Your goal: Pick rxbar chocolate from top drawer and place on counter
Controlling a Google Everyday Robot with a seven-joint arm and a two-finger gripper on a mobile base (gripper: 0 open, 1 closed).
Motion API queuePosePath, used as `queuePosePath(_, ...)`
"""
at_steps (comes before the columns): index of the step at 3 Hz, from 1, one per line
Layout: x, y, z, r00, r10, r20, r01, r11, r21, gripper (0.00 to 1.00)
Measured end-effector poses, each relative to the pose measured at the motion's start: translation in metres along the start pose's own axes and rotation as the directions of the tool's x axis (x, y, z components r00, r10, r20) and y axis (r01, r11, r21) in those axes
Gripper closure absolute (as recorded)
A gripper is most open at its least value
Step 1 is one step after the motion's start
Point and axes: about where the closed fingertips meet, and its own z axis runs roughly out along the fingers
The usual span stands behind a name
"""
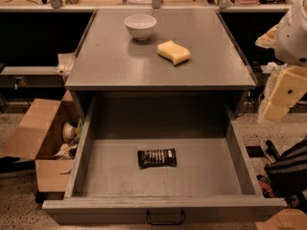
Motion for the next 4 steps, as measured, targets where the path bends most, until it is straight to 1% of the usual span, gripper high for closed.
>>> queuePosePath(1,0.0,0.0,0.0,1.0,0.0,0.0,0.0,1.0,0.0,0.0)
queuePosePath(2,-0.013,0.006,0.022,0.997,-0.009,0.074,0.012,0.9993,-0.036,0.0)
queuePosePath(3,-0.043,0.018,0.057,0.983,-0.019,0.185,0.039,0.9942,-0.1,0.0)
queuePosePath(4,-0.075,0.032,0.096,0.957,-0.013,0.291,0.065,0.9838,-0.167,0.0)
